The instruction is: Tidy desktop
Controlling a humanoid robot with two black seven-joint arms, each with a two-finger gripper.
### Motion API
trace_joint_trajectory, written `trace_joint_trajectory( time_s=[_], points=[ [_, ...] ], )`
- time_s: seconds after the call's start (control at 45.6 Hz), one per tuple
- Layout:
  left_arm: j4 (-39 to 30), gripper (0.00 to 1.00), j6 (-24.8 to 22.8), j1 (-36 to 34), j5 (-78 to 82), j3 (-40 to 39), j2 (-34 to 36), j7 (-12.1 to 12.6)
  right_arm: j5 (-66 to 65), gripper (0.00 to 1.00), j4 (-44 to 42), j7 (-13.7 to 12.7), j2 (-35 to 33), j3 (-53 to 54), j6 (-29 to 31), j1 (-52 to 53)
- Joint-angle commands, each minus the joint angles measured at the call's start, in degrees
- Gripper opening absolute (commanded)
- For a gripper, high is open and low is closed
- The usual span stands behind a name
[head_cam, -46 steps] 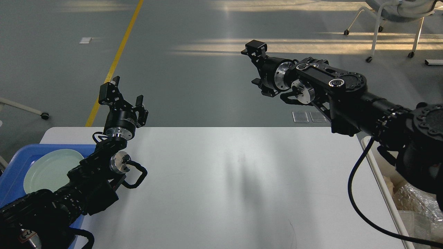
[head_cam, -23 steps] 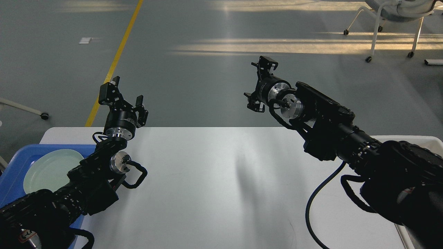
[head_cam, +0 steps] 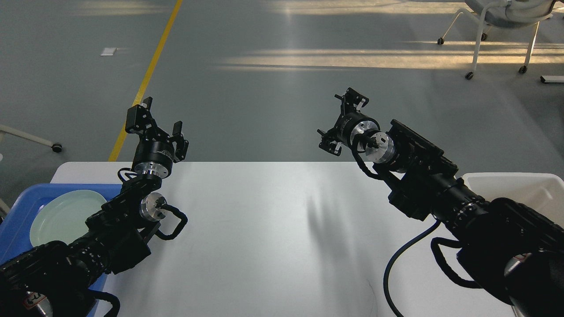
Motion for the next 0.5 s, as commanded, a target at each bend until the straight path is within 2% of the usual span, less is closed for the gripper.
trace_joint_trajectory(
  time_s=[0.0, 0.482],
  points=[
    [0.00, 1.00, 0.00, 0.00, 0.00, 0.00, 0.00, 0.00, -0.01, 1.00, 0.04, -0.01, -0.01, 0.06, 0.02, -0.47],
    [0.00, 1.00, 0.00, 0.00, 0.00, 0.00, 0.00, 0.00, 0.08, 1.00, 0.04, 0.08, -0.28, 0.06, 0.02, -0.65]
  ],
)
